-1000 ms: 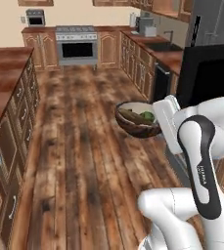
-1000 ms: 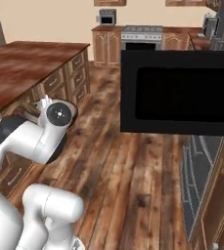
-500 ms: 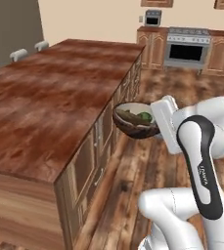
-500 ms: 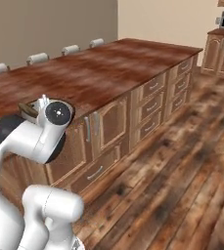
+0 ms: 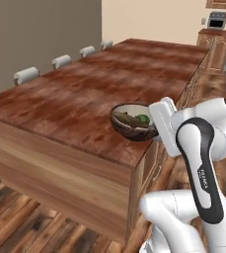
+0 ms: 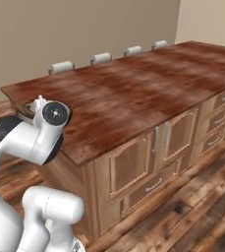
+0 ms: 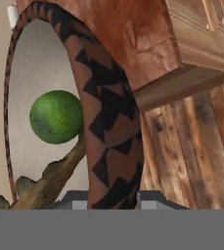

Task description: The microwave is finished heating the fish and avocado. Take the bowl containing the food and place it on the dining counter.

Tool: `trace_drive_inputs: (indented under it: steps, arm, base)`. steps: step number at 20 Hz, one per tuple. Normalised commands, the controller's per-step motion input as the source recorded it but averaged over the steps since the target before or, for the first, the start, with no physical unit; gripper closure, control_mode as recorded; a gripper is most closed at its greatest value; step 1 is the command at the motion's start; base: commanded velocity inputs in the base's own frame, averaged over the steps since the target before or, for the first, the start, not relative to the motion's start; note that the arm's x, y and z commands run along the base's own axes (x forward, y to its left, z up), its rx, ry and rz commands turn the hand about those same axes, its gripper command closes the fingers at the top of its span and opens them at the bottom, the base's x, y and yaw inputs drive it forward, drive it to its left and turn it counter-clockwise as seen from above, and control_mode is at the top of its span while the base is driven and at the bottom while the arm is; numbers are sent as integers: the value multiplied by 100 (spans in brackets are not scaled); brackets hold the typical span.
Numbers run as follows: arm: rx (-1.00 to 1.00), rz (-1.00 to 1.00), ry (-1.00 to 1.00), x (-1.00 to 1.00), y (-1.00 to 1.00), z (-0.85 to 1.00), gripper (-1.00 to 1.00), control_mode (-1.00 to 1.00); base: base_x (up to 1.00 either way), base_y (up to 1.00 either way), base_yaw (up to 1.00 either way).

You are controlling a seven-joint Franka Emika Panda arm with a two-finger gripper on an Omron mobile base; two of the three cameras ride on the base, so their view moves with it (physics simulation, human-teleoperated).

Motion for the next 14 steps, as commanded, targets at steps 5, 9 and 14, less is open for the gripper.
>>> trace_drive_inputs:
  steps: [5,9,14]
  arm:
    - [0,0,0,0,0,0,100,100]
    - [0,0,0,0,0,0,100,100]
    - [0,0,0,0,0,0,100,100]
  base:
    - [2,100,0]
    - [28,100,-19]
    - [43,100,-28]
